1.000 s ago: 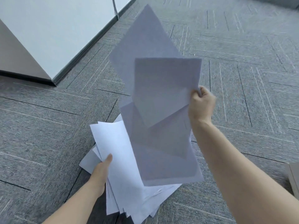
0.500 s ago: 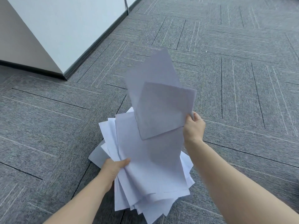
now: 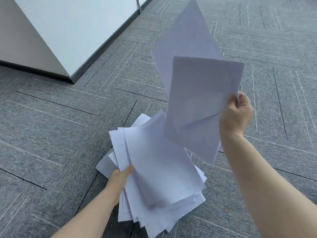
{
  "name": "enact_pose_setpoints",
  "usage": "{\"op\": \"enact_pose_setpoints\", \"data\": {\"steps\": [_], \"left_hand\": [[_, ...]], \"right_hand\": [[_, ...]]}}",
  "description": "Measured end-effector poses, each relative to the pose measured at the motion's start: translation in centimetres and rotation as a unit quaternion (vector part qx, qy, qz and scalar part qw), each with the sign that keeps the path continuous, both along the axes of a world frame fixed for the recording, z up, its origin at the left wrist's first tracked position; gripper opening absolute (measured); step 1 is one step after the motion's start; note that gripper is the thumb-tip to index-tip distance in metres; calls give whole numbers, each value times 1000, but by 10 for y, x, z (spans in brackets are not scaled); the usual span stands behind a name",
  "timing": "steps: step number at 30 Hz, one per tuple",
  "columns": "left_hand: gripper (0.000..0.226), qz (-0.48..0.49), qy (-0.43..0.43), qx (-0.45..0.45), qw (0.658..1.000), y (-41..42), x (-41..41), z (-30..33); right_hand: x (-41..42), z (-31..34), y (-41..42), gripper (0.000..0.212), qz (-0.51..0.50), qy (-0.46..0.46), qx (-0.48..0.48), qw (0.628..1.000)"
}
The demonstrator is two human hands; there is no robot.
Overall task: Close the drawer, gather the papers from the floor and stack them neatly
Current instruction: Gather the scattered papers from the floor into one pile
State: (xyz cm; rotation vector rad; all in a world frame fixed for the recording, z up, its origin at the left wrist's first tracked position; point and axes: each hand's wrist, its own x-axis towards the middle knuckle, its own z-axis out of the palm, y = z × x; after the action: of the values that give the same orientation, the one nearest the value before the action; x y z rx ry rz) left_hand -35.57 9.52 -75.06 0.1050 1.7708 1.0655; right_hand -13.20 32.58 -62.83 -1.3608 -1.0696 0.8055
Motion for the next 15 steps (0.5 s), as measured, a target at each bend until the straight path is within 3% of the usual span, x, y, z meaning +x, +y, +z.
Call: {"op": "enact_pose_setpoints", "data": {"steps": [4,11,15], "left_hand": [[26,15,23,-23,999,0,-3,-5],[7,31,7,-5,999,4,3,1],[12,14,31,-19,999,3,3,-1]], "right_hand": [[-4,18,2,34,9,-7,51,999],[-5,34,8,30,-8,1,93,996],[-6,37,8,29,-16,-1,98,995]]}}
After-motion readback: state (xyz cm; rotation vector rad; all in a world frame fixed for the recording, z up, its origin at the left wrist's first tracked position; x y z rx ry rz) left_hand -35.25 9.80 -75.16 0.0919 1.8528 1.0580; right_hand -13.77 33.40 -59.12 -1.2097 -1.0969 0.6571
